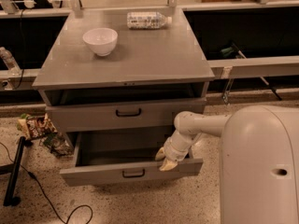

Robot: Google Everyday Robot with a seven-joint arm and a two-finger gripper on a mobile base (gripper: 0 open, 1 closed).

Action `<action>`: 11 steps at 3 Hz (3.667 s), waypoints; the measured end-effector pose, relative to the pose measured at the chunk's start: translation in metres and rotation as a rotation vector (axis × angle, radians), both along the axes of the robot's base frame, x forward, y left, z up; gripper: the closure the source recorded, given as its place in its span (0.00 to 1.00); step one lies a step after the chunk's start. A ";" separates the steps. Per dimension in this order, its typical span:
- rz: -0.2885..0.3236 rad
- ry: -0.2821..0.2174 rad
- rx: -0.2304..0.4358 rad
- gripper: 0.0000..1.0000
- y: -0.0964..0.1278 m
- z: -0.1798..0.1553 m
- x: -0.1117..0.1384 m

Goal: Open middle drawer

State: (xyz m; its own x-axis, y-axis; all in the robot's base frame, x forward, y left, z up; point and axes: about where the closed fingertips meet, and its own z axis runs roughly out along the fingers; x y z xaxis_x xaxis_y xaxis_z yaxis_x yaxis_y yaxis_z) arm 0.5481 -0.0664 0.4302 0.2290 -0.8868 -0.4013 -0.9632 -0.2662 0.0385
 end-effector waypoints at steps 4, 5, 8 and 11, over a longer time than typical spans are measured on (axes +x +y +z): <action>-0.070 0.058 0.065 0.21 0.006 0.013 -0.028; -0.087 -0.001 0.071 0.00 0.007 0.019 -0.013; -0.107 -0.158 0.009 0.69 -0.002 0.027 0.043; -0.165 -0.149 0.060 1.00 0.006 0.000 0.021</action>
Offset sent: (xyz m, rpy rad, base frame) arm -0.0918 0.0142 0.0075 0.1141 0.2921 -0.0886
